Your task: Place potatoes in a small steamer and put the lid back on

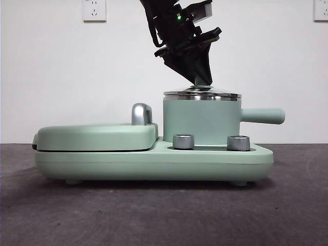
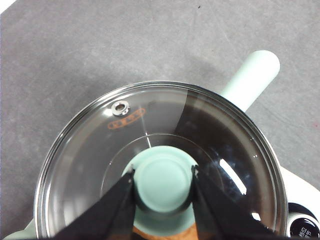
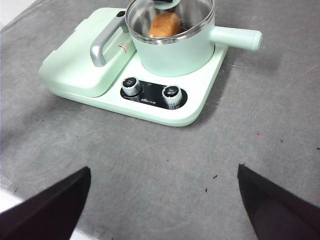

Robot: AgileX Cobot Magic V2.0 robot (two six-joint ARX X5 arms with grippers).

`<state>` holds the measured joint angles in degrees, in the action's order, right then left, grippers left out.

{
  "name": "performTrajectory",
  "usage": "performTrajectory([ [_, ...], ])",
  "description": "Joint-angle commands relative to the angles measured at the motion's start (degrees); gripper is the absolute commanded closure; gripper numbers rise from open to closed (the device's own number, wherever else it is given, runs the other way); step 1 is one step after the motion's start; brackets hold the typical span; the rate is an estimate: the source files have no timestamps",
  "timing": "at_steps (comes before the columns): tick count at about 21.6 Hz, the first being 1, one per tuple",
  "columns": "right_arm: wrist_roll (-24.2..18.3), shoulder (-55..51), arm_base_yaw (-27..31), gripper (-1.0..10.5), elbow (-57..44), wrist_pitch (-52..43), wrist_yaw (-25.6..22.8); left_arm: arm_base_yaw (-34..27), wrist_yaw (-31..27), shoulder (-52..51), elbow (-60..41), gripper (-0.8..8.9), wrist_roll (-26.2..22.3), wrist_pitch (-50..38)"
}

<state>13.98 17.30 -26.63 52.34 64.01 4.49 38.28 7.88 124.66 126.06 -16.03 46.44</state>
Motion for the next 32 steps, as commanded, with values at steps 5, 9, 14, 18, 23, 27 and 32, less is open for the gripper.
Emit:
performTrajectory([
  [5,0.8,0.2,-0.3,4.8,0.4,-0.5,-0.1,0.6,0.5,2.0,1.4,7.84,0.1,1.5],
  [9,0.8,0.2,-0.3,4.8,0.4,-0.5,-0.1,0.0,0.5,2.0,1.4,6.56,5.3,1.1],
  [14,0.8,0.2,-0.3,4.8,0.4,-0.5,-0.1,-0.1,0.5,2.0,1.5,4.36,6.8,1.0],
  [18,0.8,0.2,-0.3,4.8,0.4,-0.5,-0.1,-0.3,0.5,1.5,1.7,3.31,9.6,0.7],
  [23,0.8,0.2,-0.3,4.8,0.4,-0.6,0.0,-0.5,0.5,-3.7,1.8,3.31,9.7,5.0],
  [27,0.6,0.2,-0.3,4.8,0.4,-0.5,0.1,-1.2,0.8,-10.5,1.8,3.47,9.7,15.9],
  [32,0.6,0.2,-0.3,4.8,0.4,-1.6,1.9,-2.8,1.2,-19.7,1.4,3.49,12.7,25.2],
])
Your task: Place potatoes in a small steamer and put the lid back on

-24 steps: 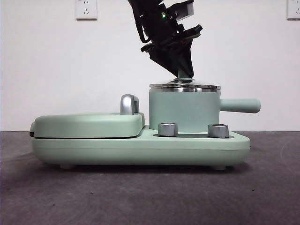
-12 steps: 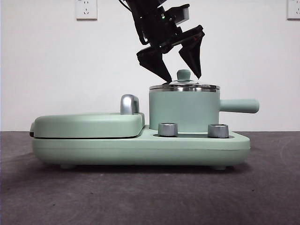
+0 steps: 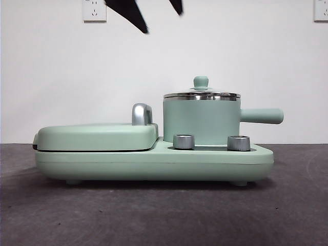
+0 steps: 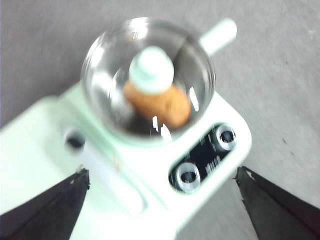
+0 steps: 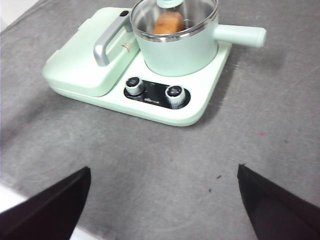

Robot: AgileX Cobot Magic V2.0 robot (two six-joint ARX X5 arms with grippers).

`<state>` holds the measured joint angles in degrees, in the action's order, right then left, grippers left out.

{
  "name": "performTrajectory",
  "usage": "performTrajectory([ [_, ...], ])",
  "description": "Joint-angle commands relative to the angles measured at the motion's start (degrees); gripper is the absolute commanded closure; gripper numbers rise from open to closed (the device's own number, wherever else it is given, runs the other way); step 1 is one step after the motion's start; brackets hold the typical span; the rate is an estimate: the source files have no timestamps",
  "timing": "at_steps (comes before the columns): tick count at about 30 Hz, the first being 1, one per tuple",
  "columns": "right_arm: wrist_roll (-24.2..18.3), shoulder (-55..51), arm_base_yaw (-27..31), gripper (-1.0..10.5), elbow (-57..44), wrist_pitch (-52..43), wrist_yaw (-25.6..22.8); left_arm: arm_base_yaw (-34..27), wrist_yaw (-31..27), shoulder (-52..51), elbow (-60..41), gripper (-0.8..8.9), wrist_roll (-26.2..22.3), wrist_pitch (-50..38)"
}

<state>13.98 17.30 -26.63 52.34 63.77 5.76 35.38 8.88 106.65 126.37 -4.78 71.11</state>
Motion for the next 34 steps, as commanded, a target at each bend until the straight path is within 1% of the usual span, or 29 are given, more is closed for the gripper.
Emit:
performTrajectory([
  [1,0.6,0.2,-0.3,4.8,0.4,-1.9,1.3,-0.1,0.2,-4.0,0.5,3.49,1.5,1.1],
  [6,0.7,0.2,-0.3,4.8,0.4,-4.5,2.9,0.1,0.2,-17.1,-9.4,3.49,2.1,1.3],
  [12,0.6,0.3,-0.3,4.8,0.4,-5.7,3.3,1.5,0.2,-32.4,-26.1,3.49,2.5,0.7],
  [16,0.6,0.5,-0.3,4.8,0.4,-5.7,4.0,1.8,0.2,-42.9,-37.8,3.5,3.7,-2.4],
  [23,0.8,0.6,-0.3,4.8,0.4,-8.8,8.8,1.8,0.2,-62.1,-56.2,3.49,4.9,-9.7],
  [27,0.8,0.6,-0.3,4.8,0.4,-10.7,11.4,1.8,0.2,-72.8,-65.1,3.49,8.5,-14.6],
  [32,0.8,0.6,-0.3,4.8,0.4,-11.1,11.4,1.8,0.2,-82.4,-72.2,3.49,15.9,-16.6],
  [34,0.8,0.6,-0.3,4.8,0.4,-11.1,11.4,1.8,0.2,-84.5,-73.2,3.5,17.1,-16.5],
])
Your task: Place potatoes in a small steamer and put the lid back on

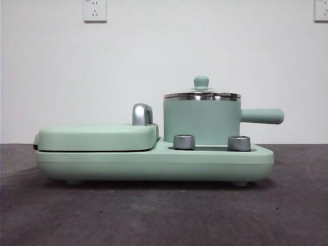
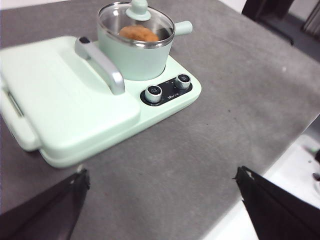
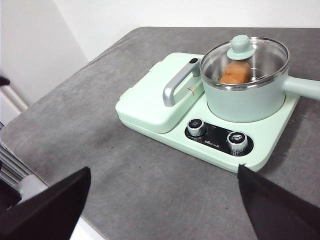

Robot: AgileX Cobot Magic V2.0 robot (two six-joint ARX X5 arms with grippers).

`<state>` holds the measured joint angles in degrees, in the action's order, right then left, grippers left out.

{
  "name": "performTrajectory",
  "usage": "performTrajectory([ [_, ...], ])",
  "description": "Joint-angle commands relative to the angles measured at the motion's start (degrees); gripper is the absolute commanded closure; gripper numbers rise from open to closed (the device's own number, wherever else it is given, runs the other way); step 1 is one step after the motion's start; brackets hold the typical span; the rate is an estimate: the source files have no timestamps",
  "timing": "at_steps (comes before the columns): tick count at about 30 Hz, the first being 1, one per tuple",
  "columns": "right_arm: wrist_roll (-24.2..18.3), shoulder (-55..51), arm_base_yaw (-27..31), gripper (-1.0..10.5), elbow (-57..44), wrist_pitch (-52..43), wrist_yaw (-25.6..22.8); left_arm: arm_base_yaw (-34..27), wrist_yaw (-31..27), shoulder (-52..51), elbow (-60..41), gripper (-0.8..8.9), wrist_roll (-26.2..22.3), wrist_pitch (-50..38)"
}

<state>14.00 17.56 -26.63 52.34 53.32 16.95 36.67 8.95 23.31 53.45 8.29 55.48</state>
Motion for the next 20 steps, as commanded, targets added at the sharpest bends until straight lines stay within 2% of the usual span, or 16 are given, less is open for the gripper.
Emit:
performTrajectory([
  [1,0.8,0.3,-0.3,4.8,0.4,-0.7,0.2,0.5,0.1,-1.9,-0.6,3.51,4.0,-0.8],
  [2,0.8,0.3,-0.3,4.9,0.4,-0.6,0.2,0.5,0.1,-2.4,-0.6,3.58,4.0,-0.8],
  [3,0.8,0.3,-0.3,5.6,0.4,-0.6,0.2,0.5,0.1,-2.7,-0.6,4.27,3.9,-0.9],
  [5,0.7,0.3,-0.3,9.4,0.4,-0.5,0.3,0.5,0.1,-2.9,-0.6,7.68,2.8,-0.9],
  [8,0.4,0.3,-0.3,9.3,0.4,-0.8,0.5,0.5,0.0,-2.8,-0.6,8.07,1.8,-1.3],
  [20,0.6,0.3,-0.3,9.3,0.5,-1.0,0.7,0.5,0.0,-2.8,-0.6,8.07,1.8,-1.2],
])
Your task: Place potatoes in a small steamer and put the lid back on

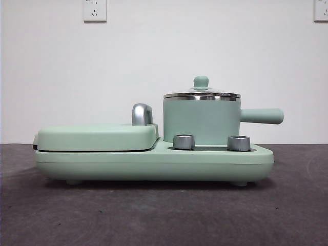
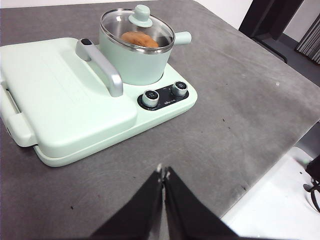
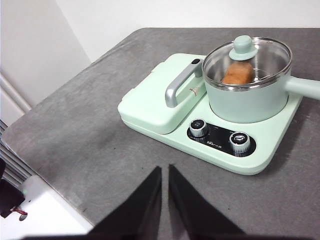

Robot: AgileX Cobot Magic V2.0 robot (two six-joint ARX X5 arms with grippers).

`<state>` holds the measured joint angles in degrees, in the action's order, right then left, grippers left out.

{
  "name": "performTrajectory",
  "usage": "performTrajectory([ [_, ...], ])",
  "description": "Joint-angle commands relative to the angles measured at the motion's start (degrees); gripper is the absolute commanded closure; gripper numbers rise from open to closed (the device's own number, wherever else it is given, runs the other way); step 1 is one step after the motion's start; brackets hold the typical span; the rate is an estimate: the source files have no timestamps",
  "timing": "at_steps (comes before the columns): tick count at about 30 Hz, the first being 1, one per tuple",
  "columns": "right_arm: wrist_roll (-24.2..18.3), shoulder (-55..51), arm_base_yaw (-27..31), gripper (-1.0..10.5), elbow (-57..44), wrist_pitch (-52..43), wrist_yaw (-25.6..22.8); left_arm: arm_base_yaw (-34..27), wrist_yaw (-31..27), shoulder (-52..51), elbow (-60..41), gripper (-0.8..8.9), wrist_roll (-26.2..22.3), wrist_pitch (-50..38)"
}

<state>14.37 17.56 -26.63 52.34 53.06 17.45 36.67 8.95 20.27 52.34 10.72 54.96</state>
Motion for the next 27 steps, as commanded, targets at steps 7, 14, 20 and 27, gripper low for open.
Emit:
performTrajectory([
  [7,0.2,0.3,-0.3,9.3,0.5,-0.7,0.2,0.5,0.0,0.2,0.5,8.07,-0.6,-0.7],
  [14,0.2,0.3,-0.3,9.3,0.5,-0.7,0.2,-6.5,0.0,-0.3,-1.7,8.07,-0.8,-2.9],
  [20,0.2,0.3,-0.3,9.3,0.5,-0.7,0.2,-19.3,0.0,-3.1,-13.2,8.07,-4.0,-17.9],
  [27,0.2,0.3,-0.3,9.3,0.5,-0.8,0.2,-31.2,-0.1,-12.6,-30.7,8.07,-4.5,-35.8],
])
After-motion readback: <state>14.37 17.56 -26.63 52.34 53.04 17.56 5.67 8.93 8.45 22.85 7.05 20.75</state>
